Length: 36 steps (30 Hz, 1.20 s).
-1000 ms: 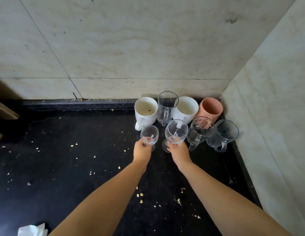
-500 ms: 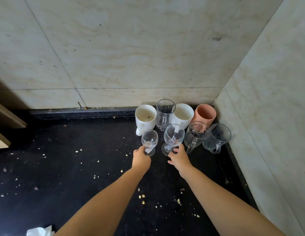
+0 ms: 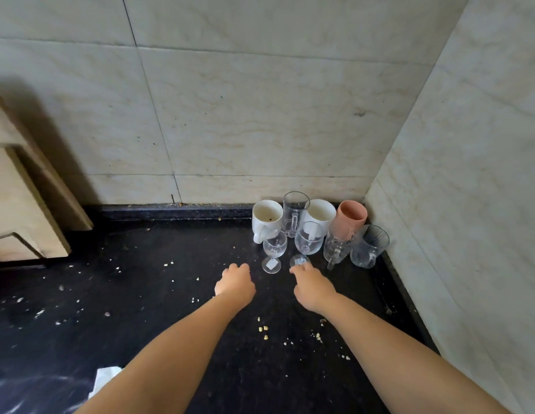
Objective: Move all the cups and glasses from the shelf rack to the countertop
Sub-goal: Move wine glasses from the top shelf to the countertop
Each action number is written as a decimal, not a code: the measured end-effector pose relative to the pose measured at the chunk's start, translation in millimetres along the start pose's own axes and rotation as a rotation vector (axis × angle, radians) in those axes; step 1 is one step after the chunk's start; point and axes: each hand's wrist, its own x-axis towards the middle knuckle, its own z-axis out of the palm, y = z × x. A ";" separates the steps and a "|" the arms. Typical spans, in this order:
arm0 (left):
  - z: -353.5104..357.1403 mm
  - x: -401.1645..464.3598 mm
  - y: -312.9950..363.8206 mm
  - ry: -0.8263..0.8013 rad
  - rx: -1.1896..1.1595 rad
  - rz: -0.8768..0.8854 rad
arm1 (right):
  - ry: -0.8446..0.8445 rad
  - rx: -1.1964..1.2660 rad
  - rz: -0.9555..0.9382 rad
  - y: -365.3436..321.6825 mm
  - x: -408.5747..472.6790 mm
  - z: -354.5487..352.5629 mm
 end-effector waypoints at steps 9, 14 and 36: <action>-18.9 -66.8 -53.0 0.157 0.138 -0.112 | 0.005 -0.373 -0.290 -52.6 -16.1 -0.1; -4.0 -132.3 -91.2 0.212 0.027 -0.361 | -0.021 -0.431 -0.506 -88.9 -34.1 14.2; 179.1 -556.1 -195.8 0.498 -0.394 -1.245 | -0.216 -0.797 -1.469 -259.5 -374.7 211.8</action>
